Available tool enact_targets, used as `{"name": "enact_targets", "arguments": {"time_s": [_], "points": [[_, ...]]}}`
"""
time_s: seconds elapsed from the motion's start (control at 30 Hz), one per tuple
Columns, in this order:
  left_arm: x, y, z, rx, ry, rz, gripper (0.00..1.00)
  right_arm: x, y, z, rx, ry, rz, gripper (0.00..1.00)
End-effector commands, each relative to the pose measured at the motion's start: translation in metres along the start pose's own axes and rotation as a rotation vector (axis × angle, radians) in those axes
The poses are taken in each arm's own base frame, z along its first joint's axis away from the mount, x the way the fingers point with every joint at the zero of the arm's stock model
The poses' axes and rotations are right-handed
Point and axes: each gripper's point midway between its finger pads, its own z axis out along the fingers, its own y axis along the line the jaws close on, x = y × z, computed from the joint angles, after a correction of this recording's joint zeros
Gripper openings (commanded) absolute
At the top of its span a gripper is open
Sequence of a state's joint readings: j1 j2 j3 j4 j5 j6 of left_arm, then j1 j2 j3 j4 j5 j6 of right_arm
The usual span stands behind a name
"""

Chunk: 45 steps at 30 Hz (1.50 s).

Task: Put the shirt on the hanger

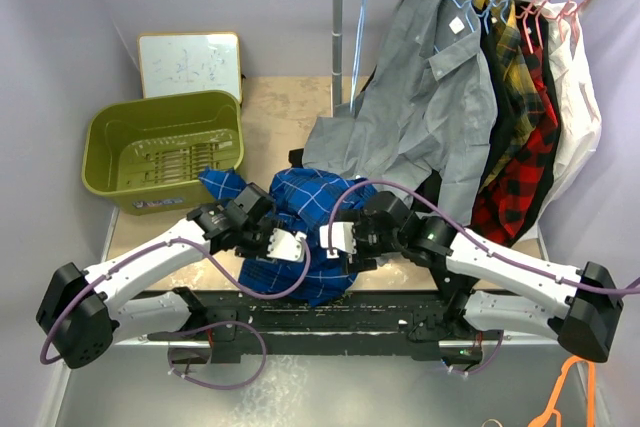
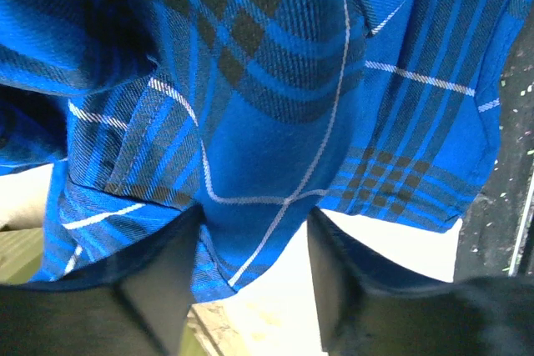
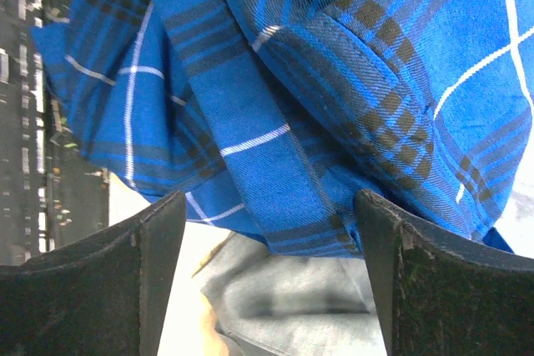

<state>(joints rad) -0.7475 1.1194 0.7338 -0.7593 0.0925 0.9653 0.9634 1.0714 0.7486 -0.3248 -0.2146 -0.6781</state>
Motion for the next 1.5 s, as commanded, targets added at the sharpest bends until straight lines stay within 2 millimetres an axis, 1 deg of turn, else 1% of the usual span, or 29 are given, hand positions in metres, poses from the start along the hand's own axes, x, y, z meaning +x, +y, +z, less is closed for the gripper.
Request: {"name": "enact_targets", "arguments": {"time_s": [0.0,0.03,0.07,0.1,0.13,0.17,0.2,0.23,0.27,0.3,0.4,0.5,0.57,0.6,0.67,0.8,0.87,0.97,1.0,1.07,1.13,1.2,1.23,1.27,1.3,1.33,1.4,1.43,1.47], "points": [[-0.007,0.009,0.003,-0.037,-0.034,0.020,0.40,0.004,-0.026,0.003,0.141,0.028,-0.052,0.77],[-0.008,0.009,0.004,-0.037,-0.035,0.017,0.34,0.010,-0.028,0.004,0.158,0.051,-0.056,0.72],[-0.008,0.008,0.004,-0.036,-0.038,0.012,0.29,0.011,-0.033,0.005,0.180,0.055,-0.064,0.67],[-0.009,0.008,0.004,-0.036,-0.043,0.006,0.25,0.013,-0.035,0.007,0.192,0.062,-0.073,0.60],[-0.011,0.009,0.004,-0.035,-0.048,-0.001,0.19,0.014,-0.037,0.008,0.203,0.068,-0.078,0.50],[-0.013,0.009,0.003,-0.034,-0.056,-0.008,0.10,0.015,-0.040,0.009,0.213,0.074,-0.085,0.37],[-0.016,0.011,0.000,-0.035,-0.065,-0.018,0.00,0.014,-0.043,0.009,0.224,0.079,-0.089,0.23],[-0.022,0.017,-0.007,-0.047,-0.081,-0.028,0.00,0.011,-0.048,0.008,0.240,0.076,-0.088,0.12],[-0.029,0.022,-0.016,-0.055,-0.097,-0.039,0.00,0.005,-0.053,0.003,0.259,0.063,-0.085,0.05],[-0.036,0.028,-0.026,-0.063,-0.114,-0.053,0.00,-0.004,-0.059,-0.003,0.282,0.036,-0.080,0.01],[-0.063,0.053,-0.072,-0.118,-0.186,-0.093,0.00,-0.043,-0.076,-0.031,0.359,-0.100,-0.062,0.00],[-0.083,0.078,-0.122,-0.192,-0.253,-0.137,0.00,-0.082,-0.100,-0.070,0.458,-0.221,0.000,0.00],[-0.090,0.097,-0.153,-0.255,-0.291,-0.171,0.00,-0.106,-0.112,-0.095,0.492,-0.275,0.030,0.00],[-0.093,0.106,-0.168,-0.287,-0.303,-0.181,0.00,-0.120,-0.122,-0.112,0.527,-0.308,0.067,0.00],[-0.099,0.124,-0.196,-0.357,-0.329,-0.206,0.00,-0.141,-0.139,-0.139,0.580,-0.352,0.138,0.00],[-0.108,0.156,-0.256,-0.503,-0.400,-0.261,0.00,-0.175,-0.159,-0.175,0.609,-0.410,0.173,0.00],[-0.110,0.171,-0.289,-0.594,-0.428,-0.286,0.00,-0.195,-0.168,-0.196,0.635,-0.465,0.178,0.00],[-0.106,0.194,-0.341,-0.765,-0.452,-0.330,0.00,-0.222,-0.181,-0.233,0.685,-0.557,0.180,0.00],[-0.103,0.201,-0.359,-0.829,-0.457,-0.350,0.00,-0.230,-0.184,-0.246,0.703,-0.586,0.180,0.00],[-0.097,0.212,-0.388,-0.938,-0.463,-0.382,0.00,-0.241,-0.192,-0.265,0.739,-0.624,0.188,0.00],[-0.094,0.219,-0.409,-1.007,-0.473,-0.405,0.00,-0.248,-0.196,-0.279,0.758,-0.650,0.209,0.00],[-0.094,0.223,-0.423,-1.040,-0.487,-0.413,0.00,-0.248,-0.195,-0.288,0.760,-0.666,0.257,0.00],[-0.093,0.225,-0.422,-1.039,-0.481,-0.421,0.00,-0.245,-0.192,-0.288,0.750,-0.660,0.284,0.00],[-0.089,0.227,-0.413,-1.022,-0.456,-0.431,0.00,-0.238,-0.186,-0.281,0.719,-0.638,0.306,0.00],[-0.085,0.230,-0.396,-0.987,-0.421,-0.442,0.00,-0.231,-0.173,-0.272,0.660,-0.629,0.347,0.00],[-0.079,0.231,-0.369,-0.926,-0.368,-0.457,0.00,-0.218,-0.165,-0.259,0.636,-0.598,0.400,0.00],[-0.072,0.225,-0.307,-0.775,-0.300,-0.492,0.00,-0.190,-0.145,-0.228,0.579,-0.551,0.510,0.00],[-0.071,0.220,-0.276,-0.705,-0.289,-0.512,0.00,-0.176,-0.132,-0.208,0.540,-0.535,0.570,0.00],[-0.070,0.217,-0.251,-0.650,-0.287,-0.529,0.00,-0.164,-0.121,-0.192,0.509,-0.539,0.645,0.00]]}}
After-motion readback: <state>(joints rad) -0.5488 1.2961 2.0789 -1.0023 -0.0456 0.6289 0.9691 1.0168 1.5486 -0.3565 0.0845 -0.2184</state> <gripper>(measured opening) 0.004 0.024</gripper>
